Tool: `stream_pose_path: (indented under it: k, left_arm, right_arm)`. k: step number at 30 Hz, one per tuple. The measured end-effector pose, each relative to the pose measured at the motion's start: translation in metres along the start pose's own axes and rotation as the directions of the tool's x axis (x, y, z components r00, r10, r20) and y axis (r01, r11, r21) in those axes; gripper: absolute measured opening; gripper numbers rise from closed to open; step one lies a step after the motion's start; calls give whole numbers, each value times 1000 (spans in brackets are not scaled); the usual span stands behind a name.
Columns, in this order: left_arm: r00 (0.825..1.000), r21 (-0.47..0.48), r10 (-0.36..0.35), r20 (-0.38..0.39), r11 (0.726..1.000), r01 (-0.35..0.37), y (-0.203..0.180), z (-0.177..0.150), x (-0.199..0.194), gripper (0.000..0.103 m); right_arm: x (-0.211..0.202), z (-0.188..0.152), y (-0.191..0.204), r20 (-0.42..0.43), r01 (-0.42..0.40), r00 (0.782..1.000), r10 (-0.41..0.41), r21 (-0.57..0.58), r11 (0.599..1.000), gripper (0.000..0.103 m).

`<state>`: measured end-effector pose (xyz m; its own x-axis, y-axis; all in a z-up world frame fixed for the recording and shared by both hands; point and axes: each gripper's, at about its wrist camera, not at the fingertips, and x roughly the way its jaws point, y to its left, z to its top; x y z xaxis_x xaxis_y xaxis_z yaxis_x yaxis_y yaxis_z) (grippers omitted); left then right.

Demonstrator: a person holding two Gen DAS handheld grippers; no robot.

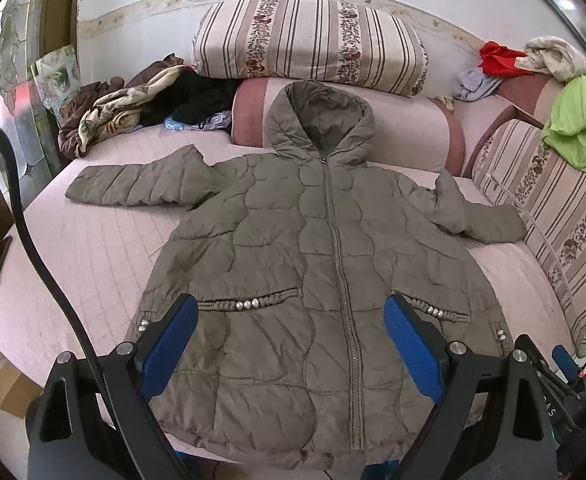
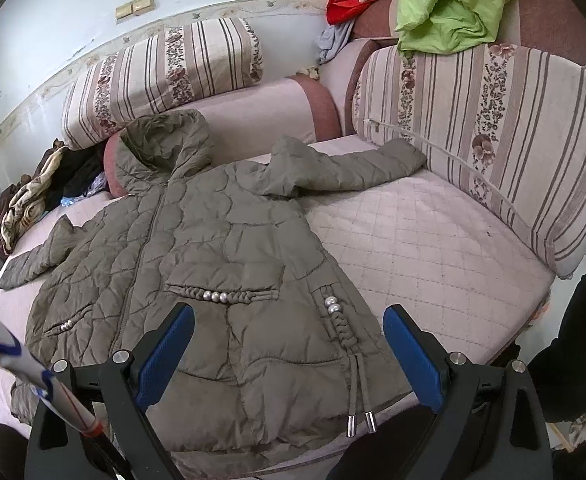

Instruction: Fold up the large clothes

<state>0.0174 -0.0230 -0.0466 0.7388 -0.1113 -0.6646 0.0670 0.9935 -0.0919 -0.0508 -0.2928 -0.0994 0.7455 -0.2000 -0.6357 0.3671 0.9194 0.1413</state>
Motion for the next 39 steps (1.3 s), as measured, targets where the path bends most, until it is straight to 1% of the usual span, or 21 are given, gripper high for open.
stream_pose_path:
  k: [5, 8, 10, 13, 16, 18, 20, 24, 25, 27, 29, 32, 34, 37, 39]
  left_arm:
    - [1000, 56, 4, 18, 998, -5, -5, -3, 0, 94]
    - [1000, 75, -18, 19, 997, 16, -8, -6, 1, 94]
    - [1000, 79, -20, 14, 997, 19, -9, -5, 2, 94]
    - [999, 57, -40, 6, 998, 39, -7, -5, 4, 94]
    - [999, 56, -32, -5, 998, 32, -6, -6, 7, 94]
    - [1000, 62, -5, -9, 998, 6, -4, -6, 10, 94]
    - [1000, 47, 12, 0, 999, -12, -1, -3, 10, 94]
    - [998, 27, 36, 48, 999, -37, 11, 1, 4, 94]
    - [998, 25, 37, 42, 999, -38, 16, 2, 6, 94]
    - [999, 16, 33, 12, 999, -33, 24, 1, 11, 94]
    - [1000, -17, 21, -24, 1000, -21, 36, -1, 17, 94]
    - [999, -61, 24, -38, 998, -26, 56, -6, 21, 94]
    - [999, -74, 27, -29, 997, -29, 70, -7, 21, 94]
    - [997, -87, 79, 7, 993, -78, 94, -6, 17, 94]
    - [995, -97, 94, 14, 991, -93, 113, -5, 16, 94]
  right_arm:
    - [-1, 1, 3, 3, 5, 1000, -5, -12, 1000, 98]
    - [0, 1, 5, -1, 2, 1000, -2, -14, 1000, 98]
    - [1, 1, 5, -6, 3, 1000, -3, -14, 1000, 98]
    - [1, 0, 3, -6, 6, 1000, -6, -7, 1000, 98]
    - [1, 0, 1, -1, 19, 1000, -19, -9, 1000, 98]
    - [2, -2, -1, -4, 23, 1000, -23, -7, 1000, 98]
    - [3, -1, 0, -10, 24, 1000, -24, -13, 1000, 98]
    - [-3, 4, 6, 15, 32, 999, -31, -36, 999, 98]
    - [-5, 4, 9, 27, 33, 999, -32, -48, 998, 98]
    - [-6, 2, 15, 22, 43, 999, -42, -68, 997, 98]
    - [-3, 0, 21, -11, 28, 1000, -29, -81, 996, 98]
    - [0, -2, 31, -60, 9, 998, -15, -98, 995, 98]
    - [1, -2, 41, -90, -9, 996, -1, -110, 994, 98]
    - [2, -4, 56, -121, -31, 993, 15, -136, 990, 98]
    - [2, -6, 73, -132, -38, 991, 14, -175, 984, 98]
